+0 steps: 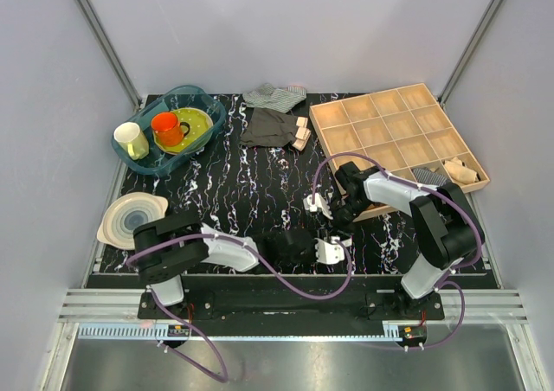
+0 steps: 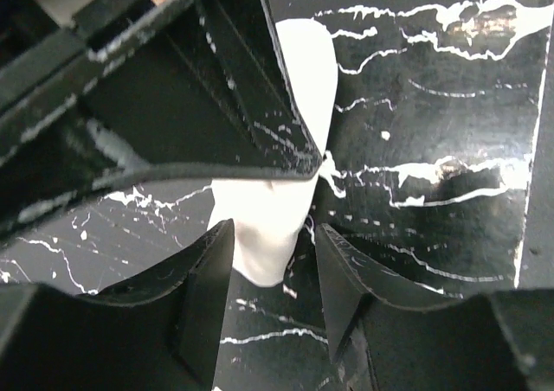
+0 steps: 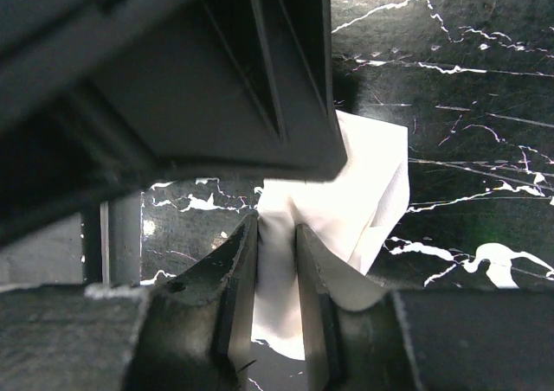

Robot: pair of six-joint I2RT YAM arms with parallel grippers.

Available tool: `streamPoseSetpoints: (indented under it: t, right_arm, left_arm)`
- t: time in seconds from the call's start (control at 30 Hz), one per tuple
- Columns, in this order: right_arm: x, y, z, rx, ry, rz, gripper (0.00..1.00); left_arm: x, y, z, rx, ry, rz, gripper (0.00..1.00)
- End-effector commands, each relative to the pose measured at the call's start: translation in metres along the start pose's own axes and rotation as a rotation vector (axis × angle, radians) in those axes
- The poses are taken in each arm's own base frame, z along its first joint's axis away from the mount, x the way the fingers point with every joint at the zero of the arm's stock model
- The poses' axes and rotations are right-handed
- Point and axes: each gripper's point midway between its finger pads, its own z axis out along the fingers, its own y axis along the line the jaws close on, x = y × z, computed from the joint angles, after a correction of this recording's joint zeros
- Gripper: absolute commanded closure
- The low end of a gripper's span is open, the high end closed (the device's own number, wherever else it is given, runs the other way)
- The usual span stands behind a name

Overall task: Roll the underwear
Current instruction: Roll the underwear to the center of the board.

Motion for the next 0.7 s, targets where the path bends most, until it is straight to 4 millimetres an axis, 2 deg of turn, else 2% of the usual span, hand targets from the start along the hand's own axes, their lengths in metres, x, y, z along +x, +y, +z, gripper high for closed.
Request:
streamPoseSetpoints:
  t: [0.0,0.13,0.3,0.4,0.67]
  right_arm:
    - [0.0,0.004,0.0,-0.018,-0.014,0.032,0.7]
    - [0.001,0.004,0.0,-0.02,-0.016,0.039,0.69]
    - [-0.003,0.004,-0.006,-0.012,-0.027,0.044,0.68]
    - [-0.013,0.005,-0.014,0.0,-0.053,0.05,0.64]
    - [-0.029,0.0,-0.036,0.059,-0.084,0.096,0.59]
  left_arm:
    - [-0.013,0.002,0.016,0.004,-0.017,0.023,0.52]
    - [0.003,-0.008,0.021,0.035,0.036,0.023,0.61]
    - [0.018,-0.02,0.023,0.087,0.077,0.003,0.8]
    - [0.029,-0.025,0.024,0.112,0.103,-0.013,0.85]
    - [0.041,-0.032,0.024,0.134,0.128,-0.034,0.86]
